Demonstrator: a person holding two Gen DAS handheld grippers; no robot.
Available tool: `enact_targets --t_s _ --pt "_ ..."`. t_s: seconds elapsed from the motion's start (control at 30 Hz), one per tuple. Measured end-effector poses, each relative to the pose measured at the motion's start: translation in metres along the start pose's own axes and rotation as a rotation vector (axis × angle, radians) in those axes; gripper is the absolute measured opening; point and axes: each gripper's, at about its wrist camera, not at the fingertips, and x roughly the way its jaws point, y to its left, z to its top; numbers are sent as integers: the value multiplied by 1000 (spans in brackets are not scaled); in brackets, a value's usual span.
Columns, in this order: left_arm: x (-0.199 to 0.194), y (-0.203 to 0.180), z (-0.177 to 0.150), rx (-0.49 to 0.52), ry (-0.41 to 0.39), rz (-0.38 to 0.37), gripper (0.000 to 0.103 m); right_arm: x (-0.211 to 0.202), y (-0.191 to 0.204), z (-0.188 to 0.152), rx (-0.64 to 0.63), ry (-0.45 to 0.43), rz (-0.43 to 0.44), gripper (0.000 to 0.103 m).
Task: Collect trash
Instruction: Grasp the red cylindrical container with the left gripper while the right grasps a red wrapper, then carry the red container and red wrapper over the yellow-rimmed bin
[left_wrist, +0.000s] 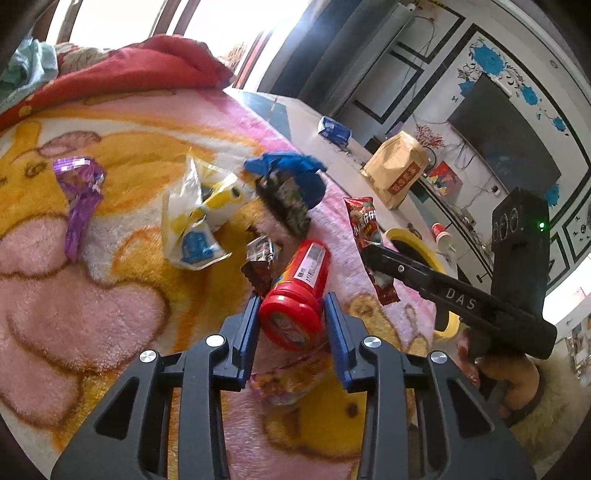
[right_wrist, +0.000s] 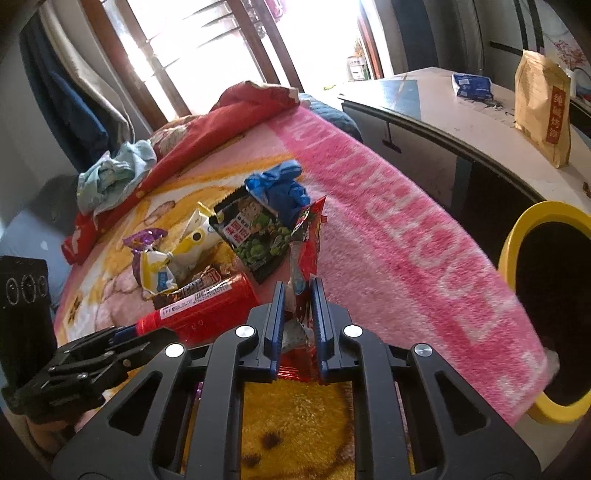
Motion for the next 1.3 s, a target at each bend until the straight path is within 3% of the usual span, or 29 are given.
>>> enact_targets --t_s 0.6,1.3 --pt "-35 -27 17 53 -105 -13 30 -31 -2 9 5 -62 13 9" --pt "-32 -88 60 188 -178 -65 30 -79 -34 18 53 -173 -38 9"
